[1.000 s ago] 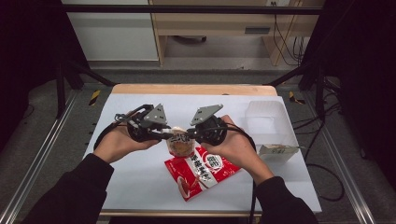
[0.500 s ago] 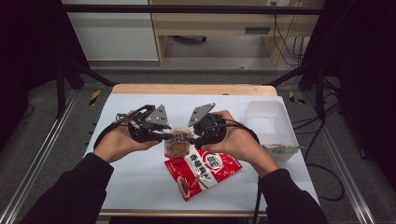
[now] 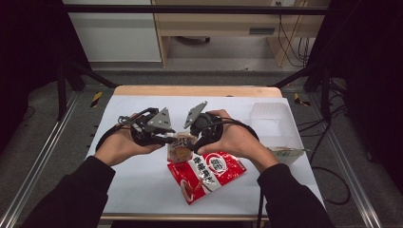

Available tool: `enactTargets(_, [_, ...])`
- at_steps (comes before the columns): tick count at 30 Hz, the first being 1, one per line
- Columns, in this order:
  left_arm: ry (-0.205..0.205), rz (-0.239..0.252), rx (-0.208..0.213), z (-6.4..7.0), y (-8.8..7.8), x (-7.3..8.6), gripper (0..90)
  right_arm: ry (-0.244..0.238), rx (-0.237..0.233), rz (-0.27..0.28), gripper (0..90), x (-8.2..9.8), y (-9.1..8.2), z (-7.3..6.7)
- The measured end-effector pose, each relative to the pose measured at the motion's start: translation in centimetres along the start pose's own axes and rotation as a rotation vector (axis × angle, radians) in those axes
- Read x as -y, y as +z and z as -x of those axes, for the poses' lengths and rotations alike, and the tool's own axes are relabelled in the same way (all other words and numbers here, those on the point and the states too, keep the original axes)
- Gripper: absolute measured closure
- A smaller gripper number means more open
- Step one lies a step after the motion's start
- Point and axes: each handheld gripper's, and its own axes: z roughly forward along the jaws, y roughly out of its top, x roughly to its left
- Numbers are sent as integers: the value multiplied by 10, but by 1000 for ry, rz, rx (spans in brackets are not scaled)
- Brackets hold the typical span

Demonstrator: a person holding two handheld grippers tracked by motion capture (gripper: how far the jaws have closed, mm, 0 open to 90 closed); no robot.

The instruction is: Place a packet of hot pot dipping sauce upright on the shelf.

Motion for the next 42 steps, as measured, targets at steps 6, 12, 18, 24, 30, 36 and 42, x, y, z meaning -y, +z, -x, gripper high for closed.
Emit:
enactTargets(6, [1, 8, 4, 1, -1, 1, 732, -18, -15, -5, 380, 0, 2, 0])
enactTargets(12, [7, 6, 11, 1, -1, 0, 732, -33, -35, -2, 520, 0, 5, 1])
enactTargets(18, [6, 11, 18, 2, -1, 0, 732, -49, -48, -14, 699, -2, 8, -1])
enactTargets(24, [2, 16, 26, 3, -1, 1, 731, -37, -65, -16, 839, -2, 10, -2])
enactTargets(30, [-31, 68, 39, 0, -6, 5, 717, -24, -62, -1, 877, -4, 4, 0])
enactTargets(36, [-87, 131, 23, -2, -11, 17, 427, -24, -18, -8, 882, -5, -5, 6])
enactTargets(42, [-122, 108, 18, 0, -5, 38, 293, -26, 16, -27, 881, -3, -14, 16])
